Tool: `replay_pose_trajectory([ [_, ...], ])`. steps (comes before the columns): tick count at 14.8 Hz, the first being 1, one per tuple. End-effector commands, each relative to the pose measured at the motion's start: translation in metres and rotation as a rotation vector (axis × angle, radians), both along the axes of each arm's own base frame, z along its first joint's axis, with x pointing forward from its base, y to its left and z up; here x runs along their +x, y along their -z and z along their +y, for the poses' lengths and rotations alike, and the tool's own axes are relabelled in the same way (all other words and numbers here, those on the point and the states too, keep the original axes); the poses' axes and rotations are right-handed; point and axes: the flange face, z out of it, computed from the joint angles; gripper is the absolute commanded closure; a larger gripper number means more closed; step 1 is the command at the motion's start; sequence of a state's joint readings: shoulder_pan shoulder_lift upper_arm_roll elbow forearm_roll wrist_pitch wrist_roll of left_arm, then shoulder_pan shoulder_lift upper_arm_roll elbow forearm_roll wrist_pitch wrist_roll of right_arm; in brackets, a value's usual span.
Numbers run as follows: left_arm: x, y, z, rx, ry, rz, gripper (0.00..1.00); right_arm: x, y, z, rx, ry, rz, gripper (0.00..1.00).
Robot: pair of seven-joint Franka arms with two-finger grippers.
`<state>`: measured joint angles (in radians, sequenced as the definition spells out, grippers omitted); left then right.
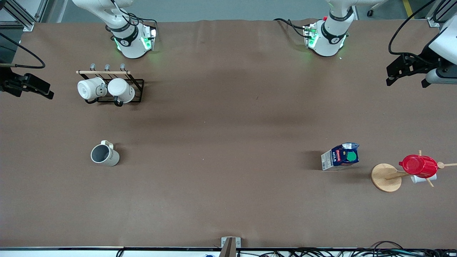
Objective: Place cup and milk on table
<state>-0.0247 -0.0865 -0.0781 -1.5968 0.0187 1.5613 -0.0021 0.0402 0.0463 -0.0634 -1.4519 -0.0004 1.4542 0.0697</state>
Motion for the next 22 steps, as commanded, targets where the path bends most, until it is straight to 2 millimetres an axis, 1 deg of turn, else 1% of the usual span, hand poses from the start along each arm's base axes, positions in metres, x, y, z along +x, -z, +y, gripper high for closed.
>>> replay_pose_trajectory([
  [1, 0.001, -0.005, 0.001, -0.011, 0.012, 0.003, 0.0, -0.007, -0.002, -0.003, -0.002, -0.002, 0.002, 0.0],
  [4, 0.012, -0.007, -0.004, 0.006, 0.021, 0.005, 0.0, -0.007, -0.002, -0.003, -0.002, -0.003, 0.002, 0.0],
  [5, 0.013, -0.007, -0.006, 0.024, 0.021, 0.005, 0.0, -0.006, -0.001, -0.003, -0.002, -0.003, 0.004, 0.0],
  [6, 0.013, -0.005, -0.008, 0.026, 0.022, 0.011, 0.0, -0.006, -0.001, -0.004, -0.001, -0.002, 0.002, 0.0],
  [7, 0.009, -0.003, -0.013, 0.028, 0.027, 0.035, 0.0, -0.005, 0.0, -0.006, -0.001, 0.001, -0.001, 0.0],
  [8, 0.006, -0.001, -0.017, 0.031, 0.017, 0.057, 0.0, -0.001, 0.008, -0.006, -0.002, 0.002, 0.004, 0.0],
  [9, 0.006, 0.002, -0.018, 0.033, -0.007, 0.064, 0.0, 0.012, 0.031, -0.01, -0.003, 0.007, 0.02, 0.0],
  [10, 0.008, 0.005, -0.019, 0.032, -0.036, 0.069, 0.0, 0.022, 0.058, -0.02, -0.005, 0.023, 0.028, 0.0],
  [11, 0.011, 0.011, -0.019, 0.032, -0.044, 0.076, 0.0, 0.029, 0.085, -0.023, -0.006, 0.022, 0.016, 0.0],
  [13, 0.018, 0.017, -0.014, 0.029, -0.052, 0.074, 0.0, 0.033, 0.134, -0.025, -0.006, 0.013, -0.004, 0.0],
  [15, 0.029, 0.032, -0.013, 0.024, -0.055, 0.082, 0.0, 0.043, 0.188, -0.025, -0.012, 0.003, -0.033, 0.0],
  [16, 0.037, 0.042, -0.013, 0.022, -0.056, 0.081, 0.0, 0.051, 0.217, -0.025, -0.015, -0.017, -0.043, 0.0],
  [17, 0.047, 0.054, -0.012, 0.02, -0.057, 0.086, 0.0, 0.059, 0.242, -0.028, -0.018, -0.054, -0.047, 0.0],
  [18, 0.057, 0.069, -0.011, 0.015, -0.061, 0.085, 0.0, 0.064, 0.263, -0.037, -0.02, -0.078, -0.043, 0.0],
  [19, 0.064, 0.084, -0.011, 0.012, -0.06, 0.082, 0.0, 0.067, 0.278, -0.039, -0.02, -0.087, -0.035, 0.0],
  [20, 0.069, 0.097, -0.005, 0.006, -0.071, 0.069, 0.0, 0.069, 0.29, -0.04, -0.022, -0.089, -0.032, 0.0],
  [21, 0.075, 0.112, 0.008, -0.003, -0.095, 0.052, 0.0, 0.072, 0.304, -0.041, -0.023, -0.097, -0.03, 0.0],
  [22, 0.079, 0.131, 0.014, -0.014, -0.103, 0.046, 0.0, 0.072, 0.32, -0.044, -0.024, -0.116, -0.028, 0.0],
])
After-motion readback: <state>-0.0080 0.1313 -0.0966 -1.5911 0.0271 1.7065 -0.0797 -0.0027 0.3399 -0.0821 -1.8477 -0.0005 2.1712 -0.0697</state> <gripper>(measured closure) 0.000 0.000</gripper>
